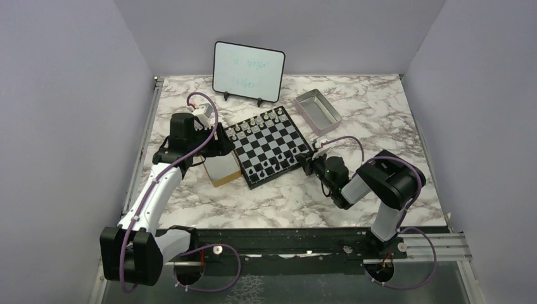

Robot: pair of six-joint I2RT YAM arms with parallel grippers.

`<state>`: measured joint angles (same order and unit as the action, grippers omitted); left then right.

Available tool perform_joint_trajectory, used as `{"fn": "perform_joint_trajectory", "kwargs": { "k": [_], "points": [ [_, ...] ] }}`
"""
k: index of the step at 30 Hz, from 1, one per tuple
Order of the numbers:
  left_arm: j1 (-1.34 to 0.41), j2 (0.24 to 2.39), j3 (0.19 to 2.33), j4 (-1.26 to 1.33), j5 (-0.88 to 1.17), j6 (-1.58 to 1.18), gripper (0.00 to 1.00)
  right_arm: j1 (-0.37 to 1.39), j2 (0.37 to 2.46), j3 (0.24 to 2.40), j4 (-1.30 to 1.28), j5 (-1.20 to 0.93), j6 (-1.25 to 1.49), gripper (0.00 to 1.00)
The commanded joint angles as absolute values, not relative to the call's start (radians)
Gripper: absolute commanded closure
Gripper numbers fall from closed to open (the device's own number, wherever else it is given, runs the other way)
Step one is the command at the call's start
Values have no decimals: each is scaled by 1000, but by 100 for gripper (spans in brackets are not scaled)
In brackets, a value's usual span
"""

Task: Set up the chess pieces on the board
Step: Place the chess piece on the chessboard.

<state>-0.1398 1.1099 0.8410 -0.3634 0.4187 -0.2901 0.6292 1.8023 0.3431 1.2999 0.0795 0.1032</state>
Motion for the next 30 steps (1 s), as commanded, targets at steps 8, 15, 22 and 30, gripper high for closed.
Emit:
{"fn": "perform_joint_trajectory", "kwargs": {
  "k": [8, 15, 22, 30],
  "points": [
    [-146, 1110, 841, -350, 426, -275, 34, 640, 1808, 360, 1276, 58, 90, 76],
    [-146, 1111, 841, -350, 424, -275, 34, 640, 1788, 369, 1257, 62, 76, 70],
    [-146, 1114, 841, -351, 420, -273, 34, 640, 1726, 375, 1202, 75, 58, 67],
    [-146, 1121, 844, -359, 392, -271, 34, 638, 1570, 397, 1029, 77, 28, 60]
  ]
}}
